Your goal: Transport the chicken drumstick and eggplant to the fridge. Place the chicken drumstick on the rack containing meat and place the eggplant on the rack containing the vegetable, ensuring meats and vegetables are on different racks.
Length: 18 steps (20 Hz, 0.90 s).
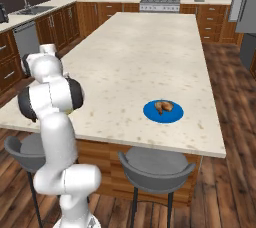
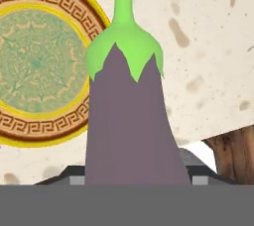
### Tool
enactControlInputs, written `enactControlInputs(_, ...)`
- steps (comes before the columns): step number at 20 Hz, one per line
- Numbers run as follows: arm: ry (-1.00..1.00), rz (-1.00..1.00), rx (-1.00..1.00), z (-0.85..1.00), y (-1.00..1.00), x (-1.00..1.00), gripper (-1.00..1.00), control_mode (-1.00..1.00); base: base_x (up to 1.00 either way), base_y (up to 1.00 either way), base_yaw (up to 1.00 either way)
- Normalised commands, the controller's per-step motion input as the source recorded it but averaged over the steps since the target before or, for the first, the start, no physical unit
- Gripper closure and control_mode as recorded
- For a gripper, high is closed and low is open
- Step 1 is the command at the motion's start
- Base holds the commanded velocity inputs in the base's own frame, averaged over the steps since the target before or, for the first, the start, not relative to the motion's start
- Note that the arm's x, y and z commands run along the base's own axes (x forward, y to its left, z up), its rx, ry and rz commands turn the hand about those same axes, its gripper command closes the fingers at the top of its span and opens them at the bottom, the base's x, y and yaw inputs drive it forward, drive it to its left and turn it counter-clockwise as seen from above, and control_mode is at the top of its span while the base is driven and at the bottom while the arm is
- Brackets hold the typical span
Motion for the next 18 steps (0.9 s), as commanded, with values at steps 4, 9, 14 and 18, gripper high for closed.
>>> enactControlInputs(4, 0.00, 0.18, 0.06, 0.58, -1.00, -1.00, 1.00, -1.00, 0.00, 0.00, 0.00)
enactControlInputs(9, -0.08, 0.18, 0.00, 0.52, -1.00, -1.00, 1.00, -1.00, 0.00, 0.00, 0.00)
enactControlInputs(14, -0.23, 0.05, 0.08, 0.35, -0.68, -1.00, 1.00, -1.00, 0.00, 0.00, 0.00)
enactControlInputs(18, -0.23, 0.01, 0.14, 0.60, -0.24, -0.87, 1.00, -1.00, 0.00, 0.00, 0.00)
